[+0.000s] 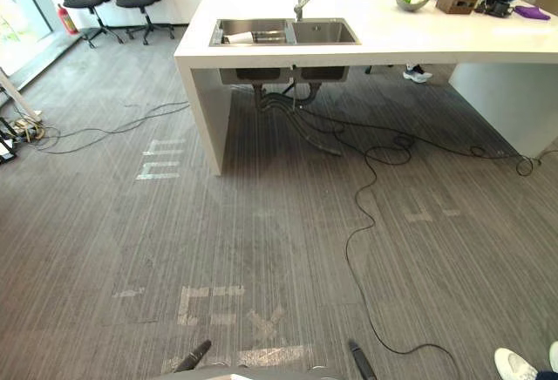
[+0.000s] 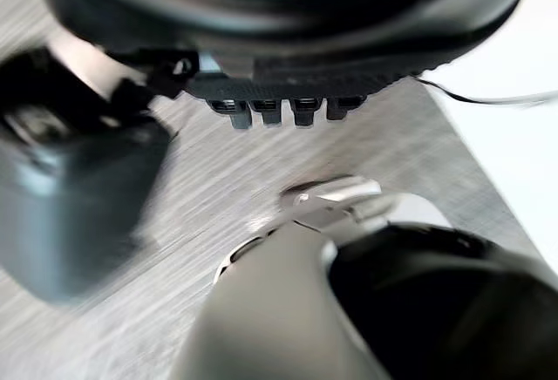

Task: Walk over to the sink, pick up the cup, carry it to the dishwasher, place the cup inside the dishwasher, then close the dishwasher door

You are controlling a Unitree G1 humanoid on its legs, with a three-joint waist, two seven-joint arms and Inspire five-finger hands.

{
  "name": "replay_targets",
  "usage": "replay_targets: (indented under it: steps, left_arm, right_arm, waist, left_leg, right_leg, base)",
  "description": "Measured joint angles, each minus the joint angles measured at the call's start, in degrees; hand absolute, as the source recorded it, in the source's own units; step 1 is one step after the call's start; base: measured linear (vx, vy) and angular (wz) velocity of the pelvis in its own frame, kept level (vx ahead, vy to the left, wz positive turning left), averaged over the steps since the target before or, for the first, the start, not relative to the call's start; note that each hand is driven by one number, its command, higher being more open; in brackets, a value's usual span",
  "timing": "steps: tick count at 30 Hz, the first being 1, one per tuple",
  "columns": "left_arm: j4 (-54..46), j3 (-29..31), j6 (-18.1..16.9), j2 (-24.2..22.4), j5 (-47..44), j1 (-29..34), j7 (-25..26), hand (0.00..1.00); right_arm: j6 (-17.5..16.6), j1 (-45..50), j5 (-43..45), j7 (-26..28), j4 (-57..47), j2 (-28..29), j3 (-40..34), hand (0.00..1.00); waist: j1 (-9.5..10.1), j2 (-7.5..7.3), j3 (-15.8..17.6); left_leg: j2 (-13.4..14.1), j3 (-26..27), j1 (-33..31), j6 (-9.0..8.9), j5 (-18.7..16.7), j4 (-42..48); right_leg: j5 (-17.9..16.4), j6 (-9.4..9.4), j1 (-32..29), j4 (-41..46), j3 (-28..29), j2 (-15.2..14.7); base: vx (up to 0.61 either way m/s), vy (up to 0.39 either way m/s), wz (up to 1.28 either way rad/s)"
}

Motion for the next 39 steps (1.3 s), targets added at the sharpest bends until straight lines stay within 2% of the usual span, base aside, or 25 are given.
replay_targets:
  steps: [1, 6, 11, 14, 18, 19, 24, 27, 31, 36, 39]
  left_arm:
    - [-1.05, 0.02, -0.15, -0.06, -2.07, -0.67, 0.03, 1.0]
    - [-2.14, -0.07, -0.76, -0.49, -4.95, -1.28, -0.95, 1.0]
    - [-3.47, -1.52, -0.97, 0.45, -6.97, -1.35, -0.95, 1.0]
    - [-4.03, -1.84, -0.9, 0.63, -10.79, -1.36, -0.05, 1.0]
    - [-4.1, -1.84, -2.71, 0.09, -10.73, -1.39, 0.02, 1.0]
    - [-4.08, -1.82, -3.32, -0.2, -10.64, -1.36, 0.26, 1.0]
    - [-2.86, -1.6, -5.26, -1.79, -6.09, -1.09, 1.21, 1.0]
    - [-0.81, -1.09, -4.28, -1.89, -5.93, -2.17, 1.56, 1.0]
    - [0.71, 0.64, -2.01, -2.11, 0.67, -3.11, 1.15, 1.0]
    - [2.59, 1.79, 2.01, -1.76, -0.39, -3.61, 1.09, 1.0]
    - [4.43, 2.21, 2.39, -1.55, -2.29, -3.66, 0.79, 1.0]
  right_arm:
    - [0.12, -0.55, 0.35, 0.03, -0.04, 0.05, -0.6, 1.0]
    - [-1.66, -0.65, 3.2, -1.08, -1.54, 0.63, -1.55, 1.0]
    - [-4.82, -4.12, 1.43, 1.12, -2.84, 2.5, -2.48, 1.0]
    - [-6.11, -4.82, -1.79, 3.78, -2.62, 2.59, -2.99, 1.0]
    - [-8.11, -5.24, -1.73, 7.65, -1.3, 2.99, -5.52, 1.0]
    - [-8.74, -5.38, -1.72, 8.48, -0.44, 3.23, -6.74, 1.0]
    - [-10.3, -5.37, -5.07, 9.73, 1.55, 4.72, -11.6, 1.0]
    - [-11.1, -5.41, -7.73, 10.04, 2.1, 5.51, -13.77, 1.0]
    - [-13.92, -5.2, -13.32, 10.06, 3.19, 6.44, -14.2, 1.0]
    - [-13.98, -5.25, -14.63, 9.59, 4.43, 6.74, -14.76, 1.0]
    - [-13.95, -5.27, -14.58, 8.61, 5.41, 7.01, -16.86, 1.0]
  waist:
    - [-0.05, 0.14, 1.42]
    - [-0.89, 0.36, 1.6]
    - [-1.35, 0.4, 1.66]
    - [-1.21, 0.77, 1.85]
    - [-1.16, 0.79, 1.87]
    - [-1.13, 0.79, 1.87]
    - [-1.14, 0.83, 1.91]
    - [-1.08, 0.82, 1.92]
    - [-0.77, 0.67, 2.01]
    - [-0.57, 0.24, 2.28]
    - [-0.55, 0.13, 2.47]
  left_leg:
    - [-0.41, 0.06, 0.97, 0.19, 1.27, -1.91]
    - [-1.23, 0.23, 5.84, -0.28, 3.05, -7.5]
    - [-1.57, -0.03, 6.79, -0.71, 4.04, -9.96]
    - [-1.77, -1.19, 8.17, -0.78, 4.05, -10.59]
    - [-2.18, -2.14, 8.6, -1.05, 4.1, -10.9]
    - [-2.2, -2.17, 8.8, -1.48, 4.1, -10.9]
    - [-2.44, -2.06, 11.38, -2.13, 3.72, -10.94]
    - [-2.45, -1.98, 11.89, -2.1, 3.73, -11.13]
    - [-2.54, -1.9, 12.76, -1.81, 3.91, -11.3]
    - [-2.79, -1.91, 12.82, -1.43, 4.14, -11.35]
    - [-3.03, -2.03, 13.08, -1.39, 4.12, -11.37]
  right_leg:
    - [0.9, 0.15, 0.85, -1.31, -0.12, 0.03]
    - [1.68, 0.58, 4.63, -4.66, -0.69, 0.29]
    - [2.0, 1.32, 5.43, -5.97, -2.7, 0.32]
    - [1.85, 2.68, 7.12, -6.15, -5.36, 0.06]
    - [1.5, 3.57, 7.9, -6.11, -7.0, -0.38]
    - [1.41, 4.46, 8.15, -6.04, -7.46, -0.53]
    - [1.05, 5.2, 10.76, -5.99, -7.92, -0.84]
    - [1.05, 5.19, 11.27, -6.0, -8.42, -0.92]
    - [1.14, 4.73, 11.95, -6.06, -8.67, -0.99]
    - [1.67, 3.67, 12.2, -6.66, -8.82, -1.08]
    - [2.01, 3.18, 12.91, -7.44, -9.08, -1.15]
  base:
    - [0.0, 0.0, 0.0]
    - [0.07, -0.002, -0.01]
    - [0.03, -0.008, 0.05]
    - [0.02, -0.01, 0.2]
    - [-0.01, 0.003, 0.15]
    - [-0.02, -0.002, 0.07]
    - [-0.02, 0.001, 0.01]
    - [-0.07, -0.004, 0.0]
    - [-0.06, -0.001, -0.01]
    - [-0.04, 0.007, 0.01]
    - [-0.02, 0.004, 0.03]
